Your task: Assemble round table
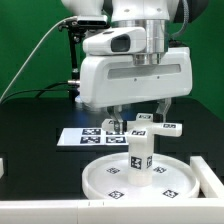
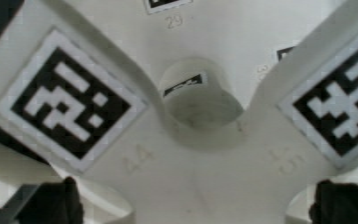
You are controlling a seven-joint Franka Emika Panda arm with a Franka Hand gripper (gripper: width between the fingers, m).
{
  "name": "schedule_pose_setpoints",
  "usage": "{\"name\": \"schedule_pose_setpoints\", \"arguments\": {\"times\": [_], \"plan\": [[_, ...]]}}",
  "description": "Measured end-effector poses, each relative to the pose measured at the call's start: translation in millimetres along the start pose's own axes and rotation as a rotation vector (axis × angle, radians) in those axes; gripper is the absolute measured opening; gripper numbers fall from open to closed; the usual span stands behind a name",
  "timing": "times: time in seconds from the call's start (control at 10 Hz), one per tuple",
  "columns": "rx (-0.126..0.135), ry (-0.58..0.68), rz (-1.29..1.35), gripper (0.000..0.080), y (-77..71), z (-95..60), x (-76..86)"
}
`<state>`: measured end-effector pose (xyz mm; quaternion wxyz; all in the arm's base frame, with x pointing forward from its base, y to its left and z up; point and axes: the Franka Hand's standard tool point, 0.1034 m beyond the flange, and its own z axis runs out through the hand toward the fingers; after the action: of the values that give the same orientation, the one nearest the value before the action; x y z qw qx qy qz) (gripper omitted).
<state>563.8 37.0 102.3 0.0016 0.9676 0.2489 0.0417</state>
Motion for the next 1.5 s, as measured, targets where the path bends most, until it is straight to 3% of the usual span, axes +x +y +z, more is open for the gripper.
{"name": "schedule_pose_setpoints", "arguments": {"times": [0.1,0.2,0.6,1.1,1.5], "plan": [[0.000,0.000,0.015,0.0626,0.0,0.0,0.0],[0.000,0.000,0.020,0.0449,0.0,0.0,0.0],[0.000,0.004,0.269,0.0436,-0.4,-0.2,0.5],[-0.012,0.048,0.833,0.0439,-1.6,0.0,0.2],[0.020,0.026,1.222,0.0439,-2.4,0.3,0.5]]}}
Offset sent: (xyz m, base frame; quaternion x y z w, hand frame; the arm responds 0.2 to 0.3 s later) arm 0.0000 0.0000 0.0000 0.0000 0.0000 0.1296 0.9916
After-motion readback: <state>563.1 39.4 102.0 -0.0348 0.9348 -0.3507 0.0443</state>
